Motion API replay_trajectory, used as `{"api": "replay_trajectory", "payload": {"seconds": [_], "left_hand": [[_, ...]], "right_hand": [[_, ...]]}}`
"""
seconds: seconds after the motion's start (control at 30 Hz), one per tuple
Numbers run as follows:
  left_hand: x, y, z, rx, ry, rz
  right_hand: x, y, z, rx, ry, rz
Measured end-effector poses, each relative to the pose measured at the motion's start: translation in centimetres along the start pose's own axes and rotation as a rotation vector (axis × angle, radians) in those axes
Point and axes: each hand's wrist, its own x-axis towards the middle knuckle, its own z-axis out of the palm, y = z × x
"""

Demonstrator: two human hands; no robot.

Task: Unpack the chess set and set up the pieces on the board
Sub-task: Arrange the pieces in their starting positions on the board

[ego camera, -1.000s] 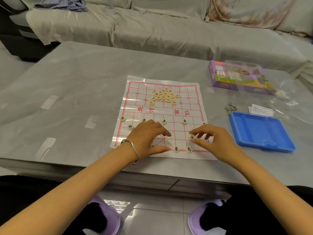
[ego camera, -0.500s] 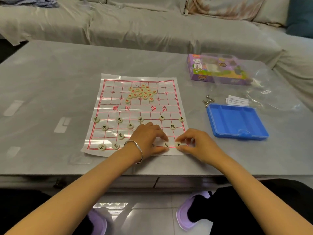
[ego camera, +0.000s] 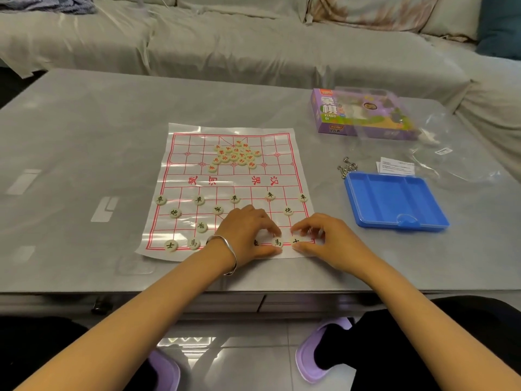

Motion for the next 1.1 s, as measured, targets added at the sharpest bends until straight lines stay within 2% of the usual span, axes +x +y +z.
{"api": "replay_trajectory", "payload": {"seconds": [0.1, 0.23, 0.5, 0.63, 0.87, 0.97, 1.1], "left_hand": [[-1.0, -0.9, -1.6, -0.03, 0.028, -0.004], [-3.6, -5.0, -5.5, -0.058, 0.125, -0.121], [-7.8, -12.0, -7.0, 0.064, 0.037, -0.336], [-7.6, -12.8, -6.6, 0.082, -0.005, -0.333], [-6.7, -11.6, -6.7, 0.019, 0.066, -0.249], [-5.9, -10.3, -6.2, 0.031, -0.006, -0.173], [-5.1, -9.3, -5.7, 0.042, -0.082, -0.155]], "right_hand": [[-0.1, -0.5, -0.8, 0.064, 0.035, 0.006], [0.8, -2.7, -0.7, 0.123, 0.047, -0.04], [6.5, -8.9, 4.5, 0.029, -0.055, -0.195], [8.1, -9.9, 5.9, -0.061, -0.031, -0.191], [8.9, -10.0, 6.3, -0.165, 0.024, -0.2], [8.9, -10.1, 6.4, -0.146, 0.03, -0.194], [9.1, -10.3, 6.5, -0.154, 0.037, -0.179]]}}
